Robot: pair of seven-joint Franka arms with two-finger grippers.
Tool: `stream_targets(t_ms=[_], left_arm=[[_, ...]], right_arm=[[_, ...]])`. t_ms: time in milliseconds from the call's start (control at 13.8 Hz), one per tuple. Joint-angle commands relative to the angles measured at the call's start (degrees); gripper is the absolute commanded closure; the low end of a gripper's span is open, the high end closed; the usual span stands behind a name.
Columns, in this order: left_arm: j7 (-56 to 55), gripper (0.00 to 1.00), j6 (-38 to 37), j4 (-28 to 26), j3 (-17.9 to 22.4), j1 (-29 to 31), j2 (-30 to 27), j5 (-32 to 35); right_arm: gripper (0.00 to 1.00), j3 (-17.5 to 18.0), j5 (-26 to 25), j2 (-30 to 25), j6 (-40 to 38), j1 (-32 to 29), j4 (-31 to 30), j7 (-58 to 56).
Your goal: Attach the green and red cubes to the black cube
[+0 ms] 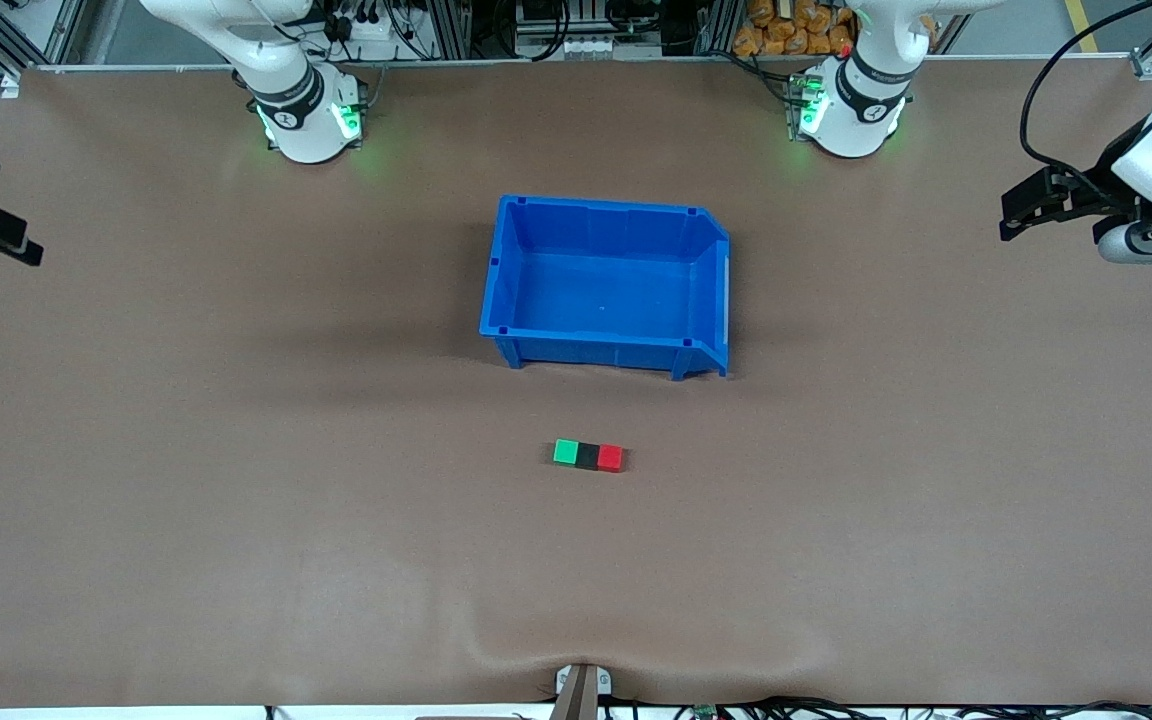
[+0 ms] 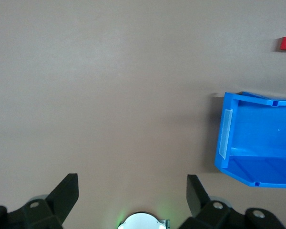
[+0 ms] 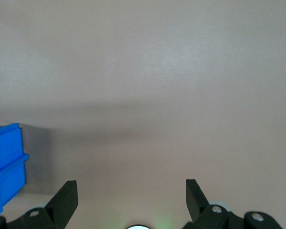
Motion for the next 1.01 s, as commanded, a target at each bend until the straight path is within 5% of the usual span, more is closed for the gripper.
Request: stream_targets(t_ms=[0, 939], left_arm=[[-0.8, 0.00, 0.0, 0.6, -0.3, 0.5, -0.1, -0.6], [-0.8, 0.00, 0.0, 0.6, -0.4, 0.5, -0.1, -0.6]], right_arm=[[0.00, -0.3, -1.4, -7.5, 3.8, 0.8, -9.1, -1.5], [0.00, -0.4, -2.8, -7.2, 3.3, 0.5, -6.0, -6.6]])
